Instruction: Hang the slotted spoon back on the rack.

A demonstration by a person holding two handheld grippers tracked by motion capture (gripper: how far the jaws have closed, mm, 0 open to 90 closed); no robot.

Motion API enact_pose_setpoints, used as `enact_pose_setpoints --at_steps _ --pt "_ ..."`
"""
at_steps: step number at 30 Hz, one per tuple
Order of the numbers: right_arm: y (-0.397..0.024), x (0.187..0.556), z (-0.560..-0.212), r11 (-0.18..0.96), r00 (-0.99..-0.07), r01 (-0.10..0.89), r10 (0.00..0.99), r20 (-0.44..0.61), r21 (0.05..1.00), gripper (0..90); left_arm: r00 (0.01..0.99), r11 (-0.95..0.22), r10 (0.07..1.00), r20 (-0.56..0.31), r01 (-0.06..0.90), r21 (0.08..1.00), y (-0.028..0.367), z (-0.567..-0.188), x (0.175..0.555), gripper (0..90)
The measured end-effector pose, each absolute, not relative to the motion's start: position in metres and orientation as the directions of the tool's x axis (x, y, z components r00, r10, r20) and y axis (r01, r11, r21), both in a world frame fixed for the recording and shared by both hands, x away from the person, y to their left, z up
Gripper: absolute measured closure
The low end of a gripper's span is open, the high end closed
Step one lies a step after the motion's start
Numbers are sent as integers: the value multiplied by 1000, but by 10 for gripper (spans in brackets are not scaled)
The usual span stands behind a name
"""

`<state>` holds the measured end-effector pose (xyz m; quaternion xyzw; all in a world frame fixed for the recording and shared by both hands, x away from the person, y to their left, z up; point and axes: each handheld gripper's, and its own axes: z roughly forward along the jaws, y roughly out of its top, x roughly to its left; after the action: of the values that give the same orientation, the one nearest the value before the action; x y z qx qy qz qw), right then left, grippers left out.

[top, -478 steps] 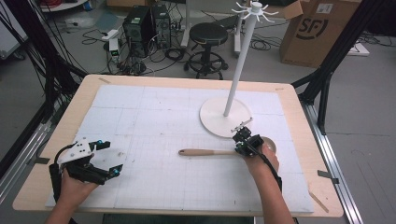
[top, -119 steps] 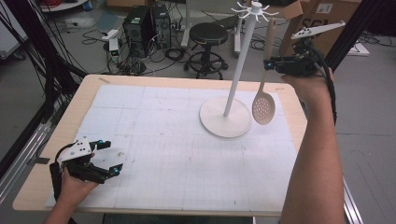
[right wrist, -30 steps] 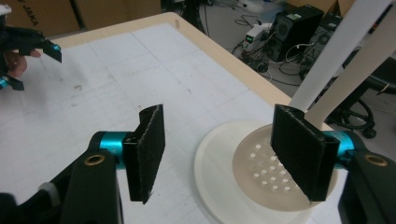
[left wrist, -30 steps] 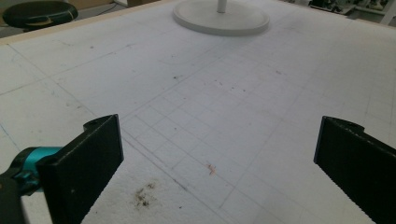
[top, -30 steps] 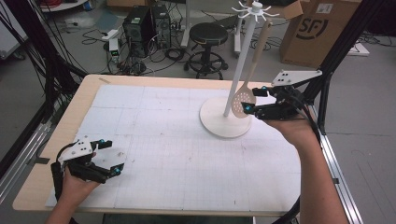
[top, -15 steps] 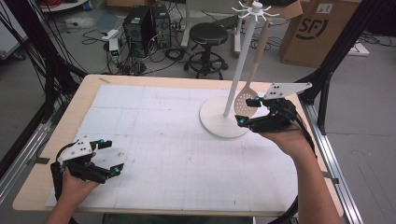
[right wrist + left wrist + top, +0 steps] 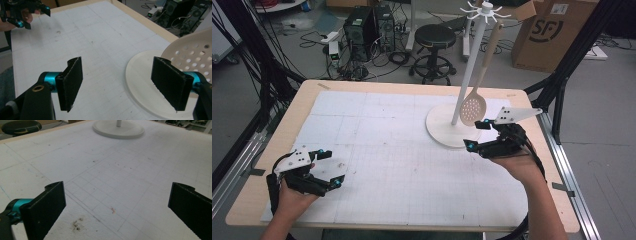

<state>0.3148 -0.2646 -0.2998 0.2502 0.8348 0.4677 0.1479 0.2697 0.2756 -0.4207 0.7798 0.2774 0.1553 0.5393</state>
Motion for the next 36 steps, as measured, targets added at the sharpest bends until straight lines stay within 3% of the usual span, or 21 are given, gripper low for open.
enact_pose_setpoints --at_steps 13,36 --pt "-263 301 -347 435 -830 318 557 25 842 210 798 -262 600 -58 265 928 276 -421 269 18" --pt "-279 293 -395 391 -796 385 599 87 836 177 805 -269 591 -60 267 926 273 -421 270 18"
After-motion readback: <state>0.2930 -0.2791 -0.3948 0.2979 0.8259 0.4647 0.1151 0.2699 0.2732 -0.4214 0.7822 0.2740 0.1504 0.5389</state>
